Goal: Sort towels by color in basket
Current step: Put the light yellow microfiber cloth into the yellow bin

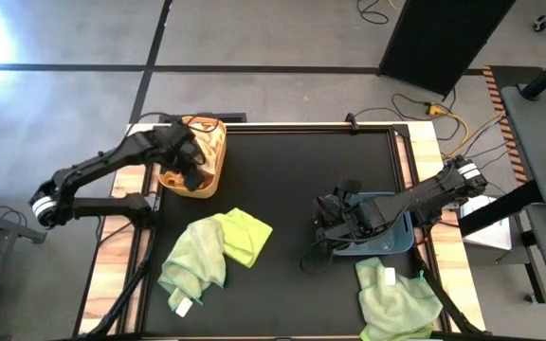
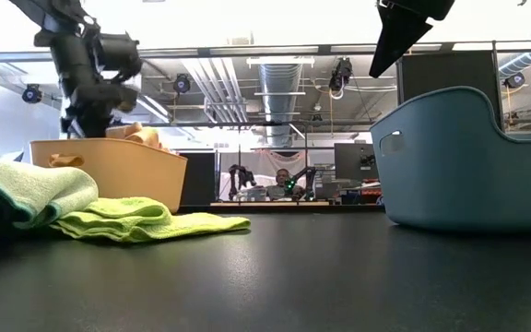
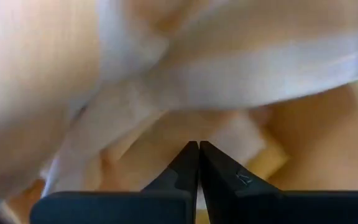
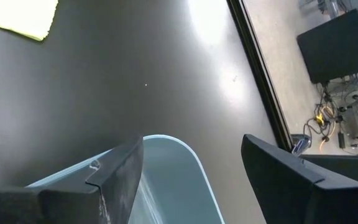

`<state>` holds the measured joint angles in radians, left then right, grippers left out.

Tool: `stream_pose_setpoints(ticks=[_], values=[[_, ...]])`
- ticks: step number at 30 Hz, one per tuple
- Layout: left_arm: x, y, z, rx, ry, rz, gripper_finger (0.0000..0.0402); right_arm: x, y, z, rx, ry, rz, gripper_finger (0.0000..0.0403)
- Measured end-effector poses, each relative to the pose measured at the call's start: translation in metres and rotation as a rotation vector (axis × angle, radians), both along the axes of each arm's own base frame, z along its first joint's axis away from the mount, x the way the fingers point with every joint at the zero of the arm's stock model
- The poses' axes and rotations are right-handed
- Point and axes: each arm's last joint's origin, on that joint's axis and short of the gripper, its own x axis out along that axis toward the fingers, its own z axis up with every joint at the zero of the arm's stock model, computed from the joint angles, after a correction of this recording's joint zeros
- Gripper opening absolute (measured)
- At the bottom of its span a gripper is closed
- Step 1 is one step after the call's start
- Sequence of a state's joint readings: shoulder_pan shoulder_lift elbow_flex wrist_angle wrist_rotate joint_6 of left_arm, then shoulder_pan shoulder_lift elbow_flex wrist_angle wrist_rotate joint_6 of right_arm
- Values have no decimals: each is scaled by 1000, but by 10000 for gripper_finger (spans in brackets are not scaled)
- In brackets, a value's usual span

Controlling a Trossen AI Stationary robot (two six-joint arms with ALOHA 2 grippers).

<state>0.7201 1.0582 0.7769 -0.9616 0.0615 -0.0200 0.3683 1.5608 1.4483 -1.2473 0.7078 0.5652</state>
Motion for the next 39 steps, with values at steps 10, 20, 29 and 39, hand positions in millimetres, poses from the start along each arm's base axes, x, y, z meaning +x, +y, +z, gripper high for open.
stream_pose_setpoints(ticks=[10, 20, 29, 39], values=[[14, 3, 88, 561, -117, 121, 0, 0, 0, 0, 7, -13, -13, 242], [20, 12, 33, 362, 105, 133, 0, 0, 0, 0, 7, -13, -13, 233], [28, -14, -24, 93, 113, -140, 0, 0, 0, 0, 7, -15, -12, 251], [43, -2, -20, 125, 192, -158, 0, 2, 1, -1, 9, -20, -10, 260]])
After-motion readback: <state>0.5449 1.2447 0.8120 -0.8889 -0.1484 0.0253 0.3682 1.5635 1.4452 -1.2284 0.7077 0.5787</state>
